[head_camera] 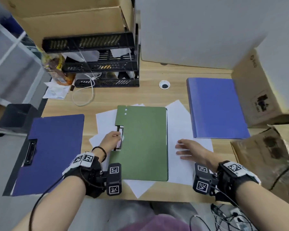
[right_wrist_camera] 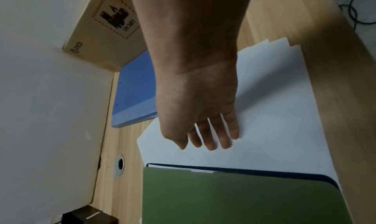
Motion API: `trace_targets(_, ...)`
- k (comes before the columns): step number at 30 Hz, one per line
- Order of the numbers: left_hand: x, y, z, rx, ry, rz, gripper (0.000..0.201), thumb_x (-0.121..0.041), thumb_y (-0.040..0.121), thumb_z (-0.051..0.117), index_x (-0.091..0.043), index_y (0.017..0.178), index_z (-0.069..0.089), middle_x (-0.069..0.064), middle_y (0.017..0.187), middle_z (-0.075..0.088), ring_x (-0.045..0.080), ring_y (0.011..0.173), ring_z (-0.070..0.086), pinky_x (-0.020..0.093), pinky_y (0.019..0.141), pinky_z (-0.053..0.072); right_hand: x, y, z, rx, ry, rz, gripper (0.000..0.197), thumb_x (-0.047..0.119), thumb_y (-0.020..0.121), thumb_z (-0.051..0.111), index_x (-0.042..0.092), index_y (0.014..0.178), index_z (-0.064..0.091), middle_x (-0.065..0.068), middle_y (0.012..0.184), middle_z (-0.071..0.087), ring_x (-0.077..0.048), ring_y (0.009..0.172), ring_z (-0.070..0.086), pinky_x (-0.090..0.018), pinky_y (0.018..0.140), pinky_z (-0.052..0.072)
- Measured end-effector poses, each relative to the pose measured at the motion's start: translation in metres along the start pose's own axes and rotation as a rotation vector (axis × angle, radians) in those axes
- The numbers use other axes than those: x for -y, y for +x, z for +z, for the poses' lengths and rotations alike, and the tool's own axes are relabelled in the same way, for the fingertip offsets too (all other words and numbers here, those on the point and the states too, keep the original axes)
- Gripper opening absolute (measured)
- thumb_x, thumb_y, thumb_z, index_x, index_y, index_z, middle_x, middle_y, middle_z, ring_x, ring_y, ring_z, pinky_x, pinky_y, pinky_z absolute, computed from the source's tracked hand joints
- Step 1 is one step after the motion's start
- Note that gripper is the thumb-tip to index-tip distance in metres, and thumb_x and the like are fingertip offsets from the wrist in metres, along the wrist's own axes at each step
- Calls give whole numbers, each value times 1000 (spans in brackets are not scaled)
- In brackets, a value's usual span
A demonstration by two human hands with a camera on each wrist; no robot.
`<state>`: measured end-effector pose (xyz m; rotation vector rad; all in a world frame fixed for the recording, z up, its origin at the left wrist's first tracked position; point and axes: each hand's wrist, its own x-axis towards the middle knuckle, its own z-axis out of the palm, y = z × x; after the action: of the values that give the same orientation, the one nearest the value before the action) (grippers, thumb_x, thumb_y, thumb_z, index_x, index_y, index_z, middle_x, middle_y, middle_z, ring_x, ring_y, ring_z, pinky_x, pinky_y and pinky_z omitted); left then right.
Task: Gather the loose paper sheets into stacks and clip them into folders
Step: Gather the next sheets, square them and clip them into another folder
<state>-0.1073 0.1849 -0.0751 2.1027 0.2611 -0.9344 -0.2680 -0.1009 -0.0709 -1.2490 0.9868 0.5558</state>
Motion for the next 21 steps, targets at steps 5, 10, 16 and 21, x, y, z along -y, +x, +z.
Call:
trace_targets(5,32,1,-7,-94,114,-95,44,-11,90,52,-7,134,45,15,134,49,34,119,51,40,101,43,-8,12,21,80,38,8,19,26,100,46,14,108,58,-4,104,62,-22,91,60,-33,81,51)
trace_targets(10,38,-3,-7,3,-11,-119,44,-19,86,64,-15,128,52,7,121,52,31,117,53,39,99,42,-13,11,40,17,56,-21,20,28,99,47,19,90,62,1,89,60,-16,77,54,-29,72,44)
trace_targets(16,43,-23,-16,191,-256,-19,15,-9,94,53,-12,109,56,7,98,65,22,77,63,28,64,53,-19,-2,61,28,91,-26,33,16,94,47,21,67,65,0,71,59,-17,68,53,-28,68,42)
trace_targets(21,26,-29,-37,168,-332,129,16,-14,96,53,-23,109,59,9,94,67,18,72,64,26,62,55,-9,-21,76,-14,133,-68,15,6,99,40,15,109,47,-8,90,59,-23,63,66,-32,54,56)
